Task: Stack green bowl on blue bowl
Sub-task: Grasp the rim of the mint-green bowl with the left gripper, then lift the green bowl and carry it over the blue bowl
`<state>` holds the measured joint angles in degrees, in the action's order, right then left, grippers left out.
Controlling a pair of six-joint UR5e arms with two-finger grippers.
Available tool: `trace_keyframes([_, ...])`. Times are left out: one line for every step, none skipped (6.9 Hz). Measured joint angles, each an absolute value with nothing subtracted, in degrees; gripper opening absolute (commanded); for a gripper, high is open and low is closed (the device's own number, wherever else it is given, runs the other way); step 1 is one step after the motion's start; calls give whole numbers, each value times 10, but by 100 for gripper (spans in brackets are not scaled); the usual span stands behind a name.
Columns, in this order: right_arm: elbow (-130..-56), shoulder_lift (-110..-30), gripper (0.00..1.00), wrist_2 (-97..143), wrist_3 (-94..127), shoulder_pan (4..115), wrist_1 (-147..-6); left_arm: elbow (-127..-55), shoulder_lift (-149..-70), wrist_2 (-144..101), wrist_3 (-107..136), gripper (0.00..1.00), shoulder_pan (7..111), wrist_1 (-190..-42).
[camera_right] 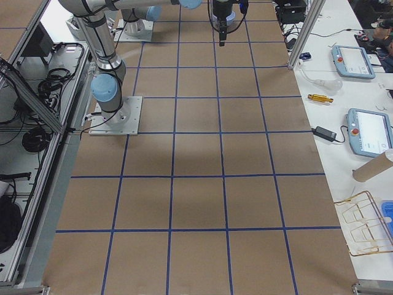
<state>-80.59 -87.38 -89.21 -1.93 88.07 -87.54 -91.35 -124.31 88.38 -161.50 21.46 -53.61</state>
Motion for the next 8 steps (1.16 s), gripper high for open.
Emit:
trace_keyframes([-806, -874, 100, -892, -20, 881, -875, -912, -1236, 884, -1612, 0, 216, -537])
trace_keyframes([-806, -874, 100, -892, -20, 881, -875, -908, -1225, 884, -1606, 0, 219, -541])
trace_keyframes([-806, -874, 100, -892, -20, 881, -875, -904, -1208, 880, -1593, 0, 225, -552])
trace_keyframes([-806, -874, 100, -892, -19, 881, -875, -900, -1187, 873, -1570, 0, 238, -567])
trace_keyframes([-806, -874, 100, -892, -19, 881, -875, -894, -1165, 869, -1546, 0, 256, -586])
trace_keyframes([-806, -874, 100, -892, -19, 881, -875, -883, -1142, 867, -1519, 0, 281, -617])
trace_keyframes([-806, -874, 100, -892, -19, 881, -875, -869, -1120, 866, -1491, 0, 315, -648])
trace_keyframes([-806, -874, 100, -892, -19, 881, -875, -857, -1099, 866, -1459, 0, 366, -673])
